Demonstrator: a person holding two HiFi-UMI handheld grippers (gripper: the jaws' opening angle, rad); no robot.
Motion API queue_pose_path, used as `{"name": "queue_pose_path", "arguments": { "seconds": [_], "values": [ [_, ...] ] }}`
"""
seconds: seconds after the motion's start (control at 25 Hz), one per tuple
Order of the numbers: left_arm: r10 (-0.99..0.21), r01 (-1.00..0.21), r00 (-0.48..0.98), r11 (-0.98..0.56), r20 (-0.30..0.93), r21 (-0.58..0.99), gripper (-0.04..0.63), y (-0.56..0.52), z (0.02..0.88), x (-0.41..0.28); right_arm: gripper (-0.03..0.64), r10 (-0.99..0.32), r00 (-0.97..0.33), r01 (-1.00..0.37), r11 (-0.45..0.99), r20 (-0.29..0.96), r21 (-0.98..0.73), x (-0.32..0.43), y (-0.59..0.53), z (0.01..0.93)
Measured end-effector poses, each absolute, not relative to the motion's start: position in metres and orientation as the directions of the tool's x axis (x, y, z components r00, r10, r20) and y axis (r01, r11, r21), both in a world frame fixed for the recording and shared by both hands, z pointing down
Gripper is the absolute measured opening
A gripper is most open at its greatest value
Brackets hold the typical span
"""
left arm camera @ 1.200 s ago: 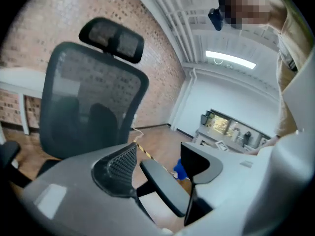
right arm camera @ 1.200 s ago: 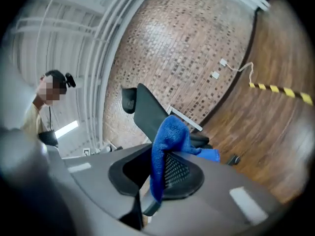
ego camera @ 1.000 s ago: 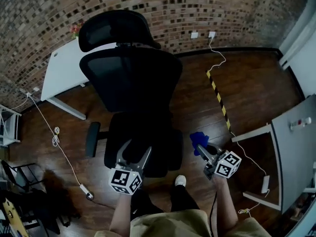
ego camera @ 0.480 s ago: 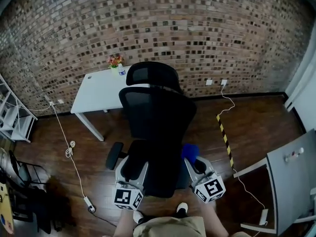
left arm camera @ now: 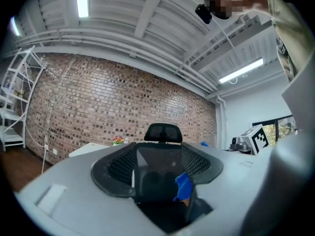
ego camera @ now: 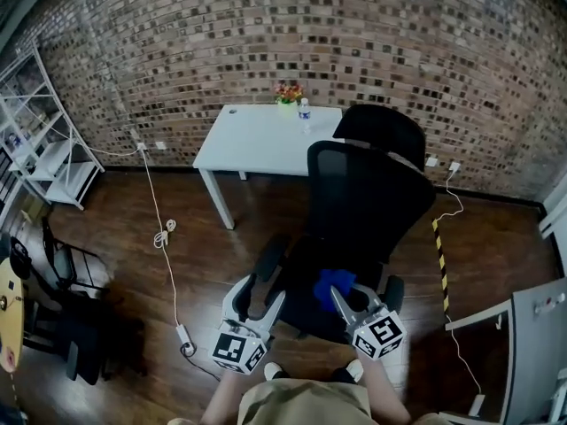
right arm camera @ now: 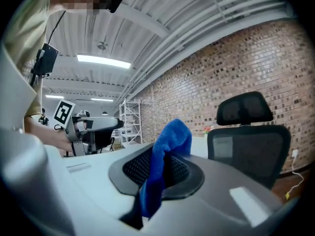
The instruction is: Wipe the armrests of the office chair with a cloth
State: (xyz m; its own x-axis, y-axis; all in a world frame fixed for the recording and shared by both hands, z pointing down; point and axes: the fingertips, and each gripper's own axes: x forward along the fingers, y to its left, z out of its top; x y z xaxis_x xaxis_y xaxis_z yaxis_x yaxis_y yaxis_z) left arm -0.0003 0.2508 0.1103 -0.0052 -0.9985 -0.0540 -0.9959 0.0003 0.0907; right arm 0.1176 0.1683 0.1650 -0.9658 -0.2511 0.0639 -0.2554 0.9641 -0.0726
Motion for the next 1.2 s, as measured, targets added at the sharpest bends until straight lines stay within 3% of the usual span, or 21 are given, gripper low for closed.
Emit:
{"name": "queue_pose_path", "arguments": {
  "seconds": [0.36,0.56,0.88,1.04,1.2],
  "values": [
    [-0.992,-0.982,-0.126,0.129,0.033,0.140,0.264,0.337,0.152,-0.108,0.031,-0.028,-0.974,-0.060,0.988,0.223,-0.140,-0.006,0.259,0.219],
    [-0.984,-0.967,-0.164,0.176,0.075,0.184,0.264,0.357,0.165,-0.144,0.031,0.014,-0.967,-0.048,0.970,0.254,-0.238,-0.039,0.257,0.242],
    [-0.985,-0.978,-0.001,0.036,0.171,0.203,0.251,0.289,0.212,-0.180,0.032,0.072,-0.931,-0.041,0.953,0.358,-0.300,-0.092,0.184,0.316],
    [-0.978,-0.975,0.023,0.023,0.207,0.220,0.268,0.229,0.249,-0.213,0.032,0.241,-0.866,0.049,0.913,0.437,-0.405,-0.136,0.147,0.385],
    [-0.965,-0.974,0.032,0.028,0.260,0.225,0.272,0.174,0.280,-0.244,0.031,0.465,-0.714,0.199,0.851,0.523,-0.485,-0.175,0.142,0.446]
  ]
}}
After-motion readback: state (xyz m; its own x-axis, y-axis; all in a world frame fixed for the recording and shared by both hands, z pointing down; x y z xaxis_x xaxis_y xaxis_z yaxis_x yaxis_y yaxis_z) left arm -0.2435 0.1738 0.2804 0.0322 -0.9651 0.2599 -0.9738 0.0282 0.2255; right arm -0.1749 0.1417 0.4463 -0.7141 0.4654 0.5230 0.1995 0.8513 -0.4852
